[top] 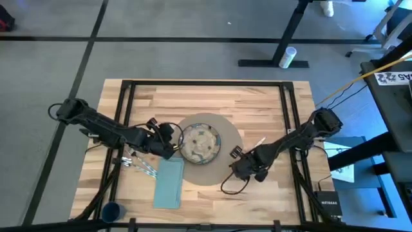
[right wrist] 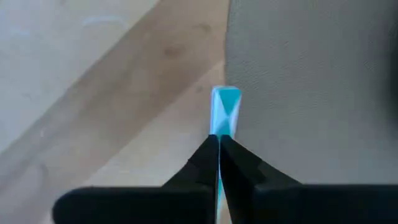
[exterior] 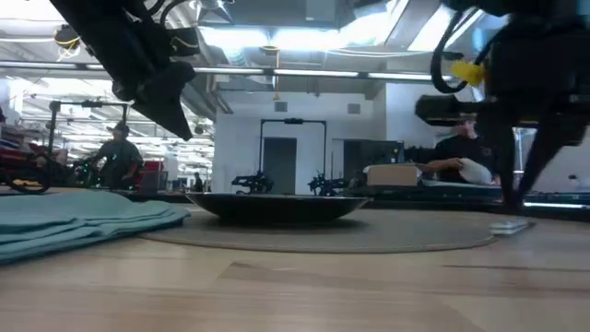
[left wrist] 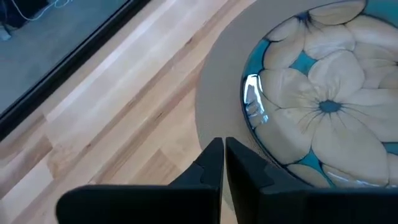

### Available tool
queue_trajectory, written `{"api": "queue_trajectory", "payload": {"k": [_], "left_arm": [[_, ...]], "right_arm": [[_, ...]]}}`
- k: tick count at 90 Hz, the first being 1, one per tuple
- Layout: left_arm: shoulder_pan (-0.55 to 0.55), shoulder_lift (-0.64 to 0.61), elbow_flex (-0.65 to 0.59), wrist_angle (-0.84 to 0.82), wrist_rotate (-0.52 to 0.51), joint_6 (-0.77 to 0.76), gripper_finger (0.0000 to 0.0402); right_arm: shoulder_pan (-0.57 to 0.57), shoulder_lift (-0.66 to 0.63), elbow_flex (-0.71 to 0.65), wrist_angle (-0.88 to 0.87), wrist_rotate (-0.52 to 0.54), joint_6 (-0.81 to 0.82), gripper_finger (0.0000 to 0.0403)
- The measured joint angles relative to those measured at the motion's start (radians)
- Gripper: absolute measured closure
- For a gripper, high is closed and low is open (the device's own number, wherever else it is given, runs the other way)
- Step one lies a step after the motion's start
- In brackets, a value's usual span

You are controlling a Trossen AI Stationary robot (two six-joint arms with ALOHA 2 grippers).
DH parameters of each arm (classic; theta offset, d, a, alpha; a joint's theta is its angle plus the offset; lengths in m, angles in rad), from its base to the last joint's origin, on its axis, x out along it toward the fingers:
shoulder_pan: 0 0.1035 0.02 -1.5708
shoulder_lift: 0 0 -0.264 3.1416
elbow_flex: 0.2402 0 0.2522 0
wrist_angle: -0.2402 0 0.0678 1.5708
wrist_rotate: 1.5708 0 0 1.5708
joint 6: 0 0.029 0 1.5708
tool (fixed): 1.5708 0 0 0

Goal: Set table place
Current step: Put the blue patterned table knife on the brown tablemat to the right of the white patterned plate

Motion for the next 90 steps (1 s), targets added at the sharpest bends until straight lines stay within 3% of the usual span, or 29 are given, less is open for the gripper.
{"api": "queue_trajectory", "payload": {"k": [24,40,53,90], "left_arm": [[0.0,0.0,0.0,0.0,0.0,0.0,0.0402],[-0.002,0.0,0.0,-0.001,0.0,0.0,0.0402],[-0.002,0.0,0.0,-0.003,0.0,-0.001,0.0402],[-0.002,0.0,0.0,-0.006,0.0,0.008,0.0402]], "right_arm": [[-0.06,-0.002,0.055,-0.002,-0.021,-0.087,0.0402],[-0.077,-0.002,0.053,-0.151,-0.126,0.132,0.0402],[-0.077,-0.002,0.007,-0.199,-0.152,0.273,0.0402],[-0.152,-0.01,-0.163,-0.093,-0.123,0.362,0.0403]]}}
